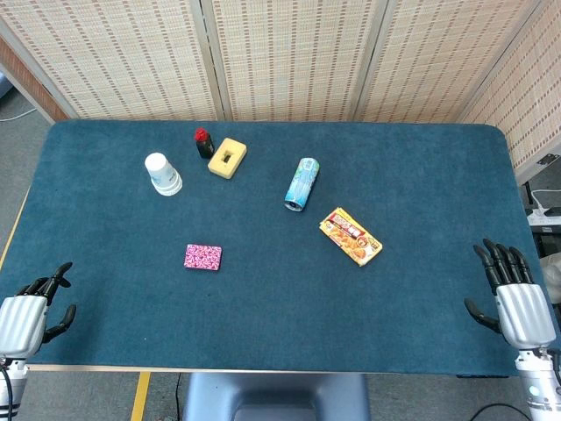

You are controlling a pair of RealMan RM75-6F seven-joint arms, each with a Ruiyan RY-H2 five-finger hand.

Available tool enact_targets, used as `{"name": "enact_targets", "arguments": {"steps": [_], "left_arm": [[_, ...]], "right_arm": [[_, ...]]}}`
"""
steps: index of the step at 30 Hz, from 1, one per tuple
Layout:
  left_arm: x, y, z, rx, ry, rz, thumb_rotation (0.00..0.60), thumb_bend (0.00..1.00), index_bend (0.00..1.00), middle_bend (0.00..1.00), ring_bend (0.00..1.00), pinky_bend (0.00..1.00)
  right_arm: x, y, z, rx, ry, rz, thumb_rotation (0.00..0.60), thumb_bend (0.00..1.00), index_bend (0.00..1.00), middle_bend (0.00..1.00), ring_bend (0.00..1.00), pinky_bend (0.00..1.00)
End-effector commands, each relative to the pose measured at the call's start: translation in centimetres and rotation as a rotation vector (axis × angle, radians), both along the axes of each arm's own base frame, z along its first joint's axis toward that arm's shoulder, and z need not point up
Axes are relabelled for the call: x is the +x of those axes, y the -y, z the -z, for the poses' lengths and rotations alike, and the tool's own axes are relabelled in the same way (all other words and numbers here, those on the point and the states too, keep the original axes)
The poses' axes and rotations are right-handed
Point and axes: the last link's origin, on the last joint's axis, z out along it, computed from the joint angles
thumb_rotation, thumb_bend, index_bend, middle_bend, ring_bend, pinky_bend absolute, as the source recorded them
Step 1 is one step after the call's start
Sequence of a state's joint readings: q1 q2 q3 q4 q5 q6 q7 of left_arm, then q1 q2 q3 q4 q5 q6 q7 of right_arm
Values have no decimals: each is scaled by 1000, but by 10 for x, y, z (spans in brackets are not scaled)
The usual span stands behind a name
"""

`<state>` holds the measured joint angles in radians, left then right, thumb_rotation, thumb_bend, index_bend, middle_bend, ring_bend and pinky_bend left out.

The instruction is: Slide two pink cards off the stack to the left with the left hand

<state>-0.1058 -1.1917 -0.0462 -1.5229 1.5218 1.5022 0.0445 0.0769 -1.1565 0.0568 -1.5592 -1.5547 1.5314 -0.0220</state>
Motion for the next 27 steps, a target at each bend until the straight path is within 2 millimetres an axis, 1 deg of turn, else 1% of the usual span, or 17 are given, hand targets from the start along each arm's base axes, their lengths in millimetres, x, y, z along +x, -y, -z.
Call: {"name": "enact_targets", "arguments": {"steps": [1, 5, 6, 8, 9, 12, 13, 14, 15, 17, 20, 23, 27], "left_arm": [[0, 0, 0, -3, 1, -5, 600, 391, 107, 389, 344, 474], [0, 2, -1, 6, -1, -8, 600, 389, 105, 405, 355, 476], [1, 1, -1, 13, -3, -6, 600, 390, 104, 422, 372, 483], [1, 0, -1, 34, -10, -3, 600, 390, 102, 486, 437, 527], [2, -1, 0, 46, -13, 4, 600, 389, 103, 536, 487, 584], [5, -6, 4, 53, -22, 84, 600, 393, 105, 691, 649, 875], [6, -7, 5, 54, -23, 104, 600, 397, 105, 734, 696, 942], [6, -9, 6, 57, -25, 121, 600, 401, 108, 783, 749, 985], [9, -12, 8, 62, -31, 151, 600, 402, 116, 819, 785, 997], [16, -21, 13, 84, -33, 213, 600, 401, 175, 921, 890, 1000], [24, -37, 20, 54, -39, 277, 600, 400, 261, 997, 987, 1000], [41, -57, 24, -26, 22, 328, 600, 400, 298, 1000, 1000, 1000], [46, -63, 25, -61, 42, 334, 600, 401, 314, 1000, 1000, 1000]], "right_arm": [[0, 0, 0, 5, -2, 6, 600, 190, 0, 0, 0, 24], [0, -1, 1, 14, -4, 7, 600, 190, 0, 0, 0, 25], [0, -1, 1, 16, -5, 6, 600, 190, 0, 0, 0, 25], [0, -1, 3, 24, -5, 4, 600, 190, 0, 0, 0, 25], [1, -1, 3, 30, -5, 3, 600, 190, 0, 0, 0, 25], [1, 0, 5, 55, -3, 1, 600, 190, 0, 0, 0, 29], [1, 1, 5, 62, -1, 3, 600, 191, 0, 0, 0, 30], [1, 1, 5, 67, 1, 4, 600, 191, 0, 0, 0, 31], [1, 2, 4, 72, 4, 6, 600, 191, 0, 0, 0, 32], [1, 4, 3, 74, 7, 7, 600, 190, 0, 0, 0, 33], [1, 3, 3, 83, 12, 3, 600, 190, 0, 0, 0, 33], [1, 4, 2, 93, 16, 0, 600, 190, 0, 0, 0, 33], [1, 4, 1, 95, 18, 0, 600, 190, 0, 0, 0, 33]]}}
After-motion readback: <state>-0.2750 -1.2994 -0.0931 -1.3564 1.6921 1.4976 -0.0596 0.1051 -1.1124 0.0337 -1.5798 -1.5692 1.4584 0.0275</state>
